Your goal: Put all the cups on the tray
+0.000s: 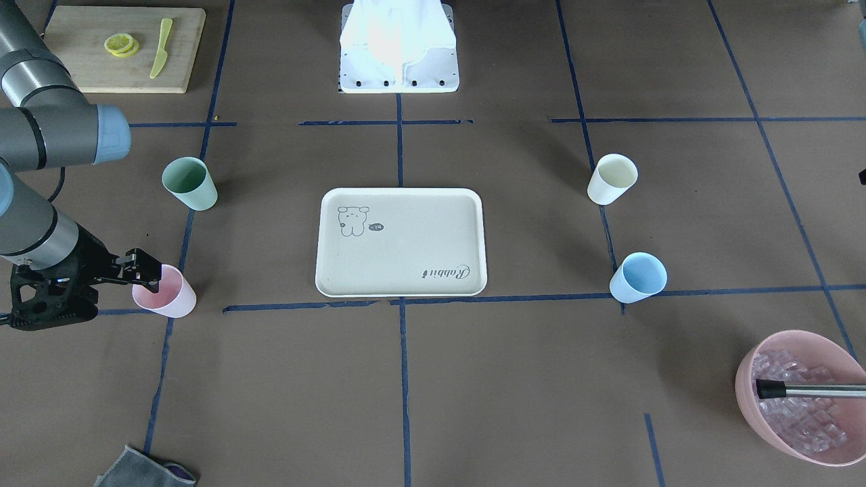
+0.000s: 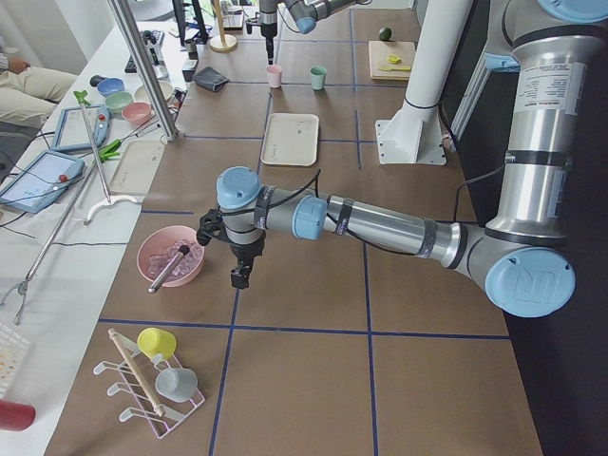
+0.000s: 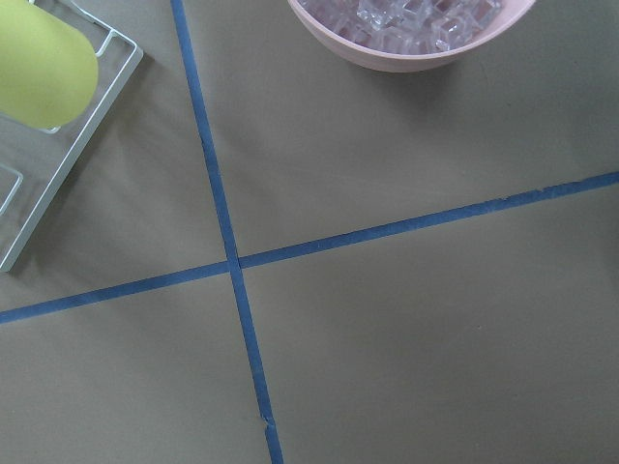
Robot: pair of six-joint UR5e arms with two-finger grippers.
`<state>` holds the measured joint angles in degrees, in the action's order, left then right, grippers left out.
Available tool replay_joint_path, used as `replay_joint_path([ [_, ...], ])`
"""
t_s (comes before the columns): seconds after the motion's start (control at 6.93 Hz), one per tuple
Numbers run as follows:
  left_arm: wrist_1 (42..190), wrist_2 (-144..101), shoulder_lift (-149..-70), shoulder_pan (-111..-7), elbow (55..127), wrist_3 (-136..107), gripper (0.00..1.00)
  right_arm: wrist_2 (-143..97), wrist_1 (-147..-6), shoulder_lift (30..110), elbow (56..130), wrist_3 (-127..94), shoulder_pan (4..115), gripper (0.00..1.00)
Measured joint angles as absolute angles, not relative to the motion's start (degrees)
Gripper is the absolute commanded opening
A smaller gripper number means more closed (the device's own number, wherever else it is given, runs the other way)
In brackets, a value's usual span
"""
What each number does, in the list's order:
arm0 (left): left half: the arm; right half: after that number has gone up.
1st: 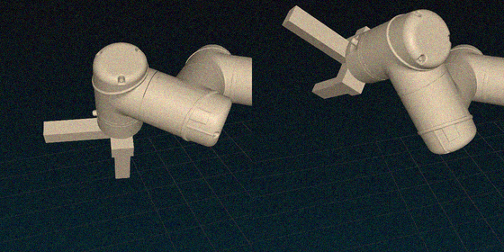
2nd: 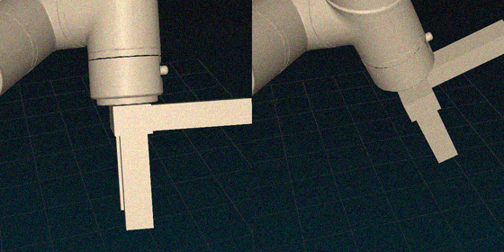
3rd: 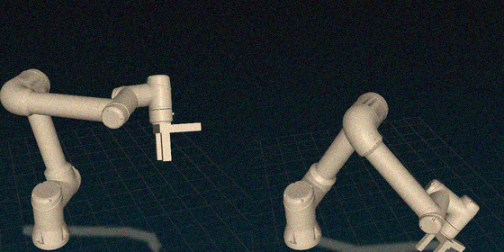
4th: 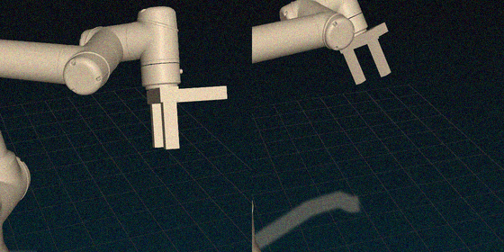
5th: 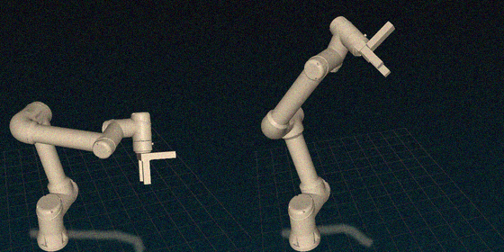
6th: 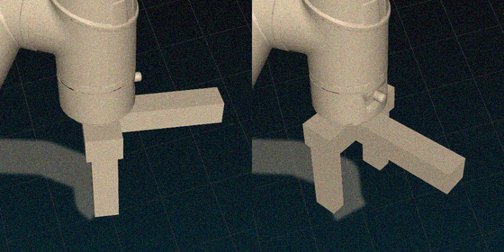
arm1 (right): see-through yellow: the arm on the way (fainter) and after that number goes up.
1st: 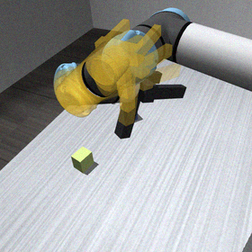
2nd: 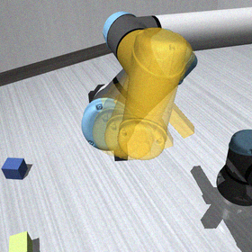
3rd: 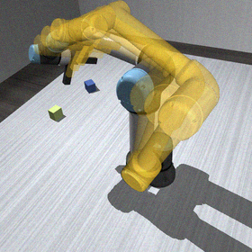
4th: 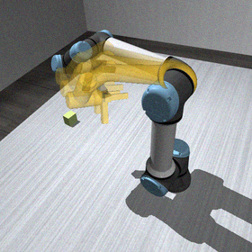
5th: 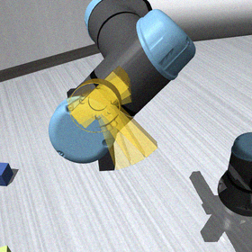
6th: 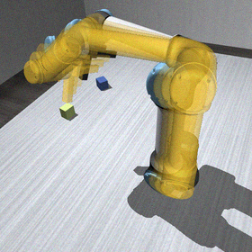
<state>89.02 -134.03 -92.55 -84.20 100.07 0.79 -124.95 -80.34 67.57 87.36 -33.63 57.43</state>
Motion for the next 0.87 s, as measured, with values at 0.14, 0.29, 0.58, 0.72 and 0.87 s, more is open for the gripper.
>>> replay_joint_path([
  [0.14,89.03,-134.03,-92.55,-84.20,100.09,0.79,1.00,-124.41,-80.35,67.63,86.94,-33.47,56.58,0.42],
  [0.29,89.03,-134.03,-92.55,-84.20,100.10,0.79,1.00,-123.48,-80.39,67.64,86.73,-33.46,55.72,0.09],
  [0.58,89.03,-134.03,-92.36,-84.20,100.54,0.77,1.00,-122.82,-80.42,67.43,87.12,-33.87,55.25,0.05],
  [0.72,89.03,-134.03,-92.18,-84.20,100.92,0.73,1.00,-122.86,-80.42,67.27,87.34,-33.96,55.23,0.03],
  [0.87,89.03,-134.03,-92.08,-84.20,101.08,0.73,1.00,-122.94,-80.44,67.12,87.88,-34.02,55.20,0.01],
])
